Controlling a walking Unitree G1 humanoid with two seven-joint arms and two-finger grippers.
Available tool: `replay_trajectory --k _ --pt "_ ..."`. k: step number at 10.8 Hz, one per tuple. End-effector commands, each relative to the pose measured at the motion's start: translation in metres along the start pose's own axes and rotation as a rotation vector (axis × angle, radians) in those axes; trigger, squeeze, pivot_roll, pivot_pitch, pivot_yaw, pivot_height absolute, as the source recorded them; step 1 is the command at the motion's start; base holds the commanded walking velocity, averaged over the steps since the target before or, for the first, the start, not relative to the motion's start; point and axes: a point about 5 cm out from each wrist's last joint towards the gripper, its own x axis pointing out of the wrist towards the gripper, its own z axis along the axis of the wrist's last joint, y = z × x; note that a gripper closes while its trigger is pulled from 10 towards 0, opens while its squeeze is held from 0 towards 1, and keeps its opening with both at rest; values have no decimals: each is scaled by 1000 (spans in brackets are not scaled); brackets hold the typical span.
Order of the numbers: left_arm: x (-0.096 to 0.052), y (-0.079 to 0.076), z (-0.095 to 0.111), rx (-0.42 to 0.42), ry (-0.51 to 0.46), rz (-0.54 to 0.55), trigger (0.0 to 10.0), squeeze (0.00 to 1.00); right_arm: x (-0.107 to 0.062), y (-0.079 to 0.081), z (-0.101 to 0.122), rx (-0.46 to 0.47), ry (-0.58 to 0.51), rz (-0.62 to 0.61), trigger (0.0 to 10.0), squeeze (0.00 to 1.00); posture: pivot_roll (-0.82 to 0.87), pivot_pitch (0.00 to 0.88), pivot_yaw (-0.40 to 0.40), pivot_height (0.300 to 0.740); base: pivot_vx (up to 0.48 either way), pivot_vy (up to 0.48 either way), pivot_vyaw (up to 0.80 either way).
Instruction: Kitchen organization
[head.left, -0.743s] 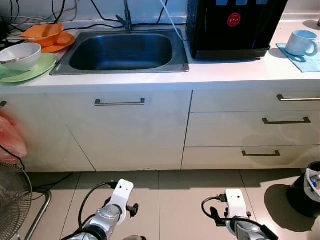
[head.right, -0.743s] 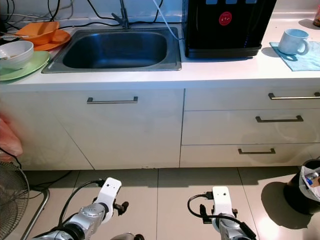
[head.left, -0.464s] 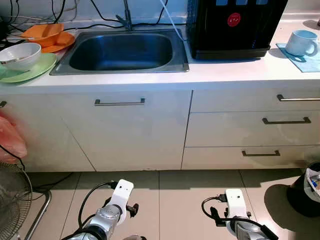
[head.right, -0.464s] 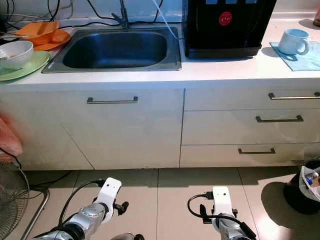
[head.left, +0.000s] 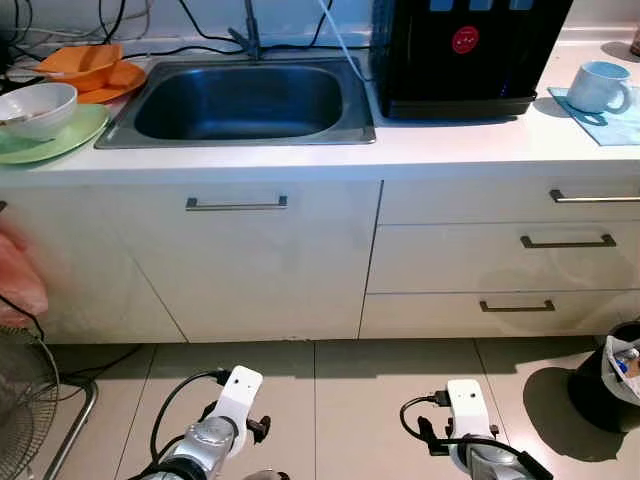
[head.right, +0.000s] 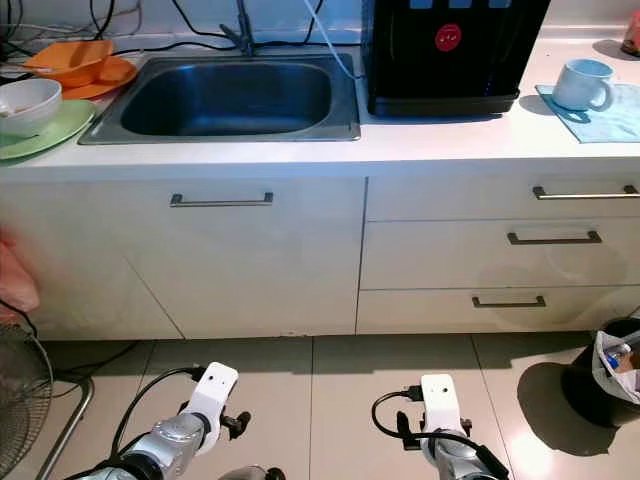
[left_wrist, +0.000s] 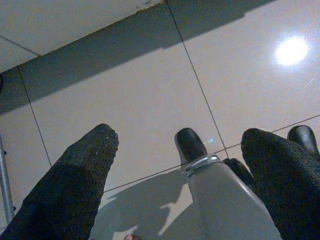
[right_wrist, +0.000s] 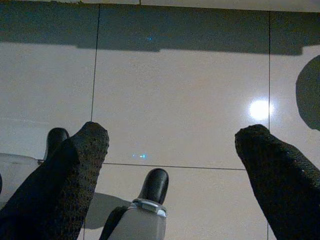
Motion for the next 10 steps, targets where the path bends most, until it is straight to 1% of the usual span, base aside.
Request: replay_trajectory --k 1,2,3,4,5,6,7,8,9,10 --pt "-1 5 -6 -9 19 4 10000 0 0 4 -4 -5 15 7 10000 0 53 0 45 740 0 0 0" --pt "-2 11 -3 -84 -15 7 10000 0 1 9 -2 20 16 27 10000 0 83 0 51 740 0 0 0" --pt "-3 17 5 -110 -59 6 10000 0 2 14 4 78 -8 48 10000 0 96 0 68 740 0 0 0" --pt "-4 22 16 -154 -124 -11 10000 0 3 14 14 156 -52 36 10000 0 99 0 83 740 0 0 0" --pt "-6 30 22 -158 -166 -19 10000 0 3 18 19 197 -93 50 10000 0 107 0 116 740 0 0 0" --pt "-8 36 29 -183 -214 -27 10000 0 3 18 20 236 -125 63 10000 0 96 10 139 740 0 0 0" --pt "-11 41 41 -177 -293 -52 10000 0 0 9 15 271 -163 25 10000 0 75 36 155 740 0 0 0" --pt "-12 37 45 -170 -335 -84 10000 0 -2 2 10 262 -181 0 10000 0 73 55 151 740 0 0 0" --pt "-15 34 56 -149 -398 -164 10000 0 -5 -1 11 285 -237 1 10000 0 77 78 149 740 0 0 0" --pt "-18 30 59 -111 -434 -191 10000 0 -9 -4 13 274 -298 4 10000 0 80 79 141 740 0 0 0"
